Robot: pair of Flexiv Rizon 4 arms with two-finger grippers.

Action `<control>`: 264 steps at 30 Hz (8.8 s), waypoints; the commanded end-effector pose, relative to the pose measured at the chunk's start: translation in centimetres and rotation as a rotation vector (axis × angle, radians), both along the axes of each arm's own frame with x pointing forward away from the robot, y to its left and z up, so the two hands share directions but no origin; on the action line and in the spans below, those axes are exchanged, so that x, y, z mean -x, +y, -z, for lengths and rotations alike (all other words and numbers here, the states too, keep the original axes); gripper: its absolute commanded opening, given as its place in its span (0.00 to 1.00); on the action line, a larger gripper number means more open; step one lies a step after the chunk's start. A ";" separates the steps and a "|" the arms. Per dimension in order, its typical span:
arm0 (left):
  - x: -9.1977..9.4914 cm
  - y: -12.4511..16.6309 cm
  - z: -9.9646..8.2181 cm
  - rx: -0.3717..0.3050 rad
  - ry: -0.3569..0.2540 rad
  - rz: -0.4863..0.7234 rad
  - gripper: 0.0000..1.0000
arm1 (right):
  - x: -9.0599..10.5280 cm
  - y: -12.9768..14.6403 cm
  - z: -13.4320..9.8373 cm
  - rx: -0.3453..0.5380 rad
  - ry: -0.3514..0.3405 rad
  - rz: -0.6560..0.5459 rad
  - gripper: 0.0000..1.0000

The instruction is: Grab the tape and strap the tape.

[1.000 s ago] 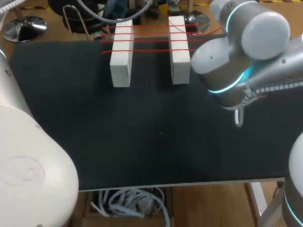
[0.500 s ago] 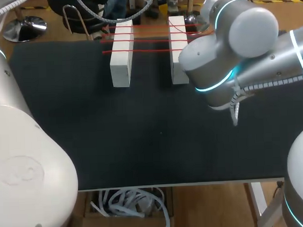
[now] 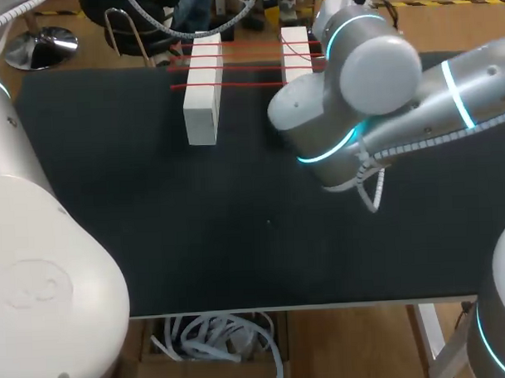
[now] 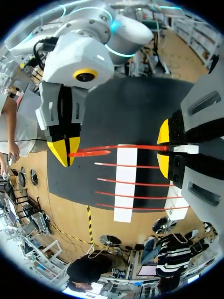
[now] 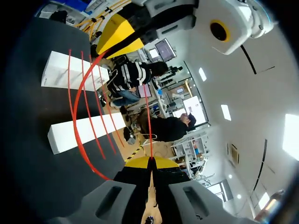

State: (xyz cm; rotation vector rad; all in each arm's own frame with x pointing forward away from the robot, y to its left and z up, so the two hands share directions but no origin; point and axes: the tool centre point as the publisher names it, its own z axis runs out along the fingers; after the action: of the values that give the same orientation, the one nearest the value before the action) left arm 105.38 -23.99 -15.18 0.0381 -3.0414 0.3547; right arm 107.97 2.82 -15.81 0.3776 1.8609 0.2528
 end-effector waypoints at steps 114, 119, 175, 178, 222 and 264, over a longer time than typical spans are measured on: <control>0.0 0.0 -0.1 -0.004 0.001 -0.001 0.00 | 0.9 6.4 0.4 0.169 -0.010 -0.014 0.00; 0.0 0.0 -0.1 -0.004 0.001 -0.001 0.00 | 1.1 6.5 0.6 0.163 -0.007 -0.024 0.00; 0.0 0.0 -0.1 -0.004 0.001 -0.001 0.00 | 1.1 9.3 -0.7 0.010 -0.038 -0.157 0.00; 0.0 0.0 -0.1 -0.004 0.001 -0.001 0.00 | 1.0 9.5 -0.7 0.004 -0.037 -0.163 0.00; 0.0 0.0 -0.1 -0.004 0.001 -0.001 0.00 | 2.0 8.2 -0.6 -0.254 0.052 -0.160 1.00; 0.0 0.0 -0.1 -0.004 0.001 -0.001 0.00 | 0.6 -4.9 0.3 -0.565 0.653 -0.488 1.00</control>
State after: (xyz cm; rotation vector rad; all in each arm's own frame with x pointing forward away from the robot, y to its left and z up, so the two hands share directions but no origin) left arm 105.38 -23.99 -15.20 0.0383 -3.0415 0.3537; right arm 107.73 -1.33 -16.16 0.6083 2.0718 0.8794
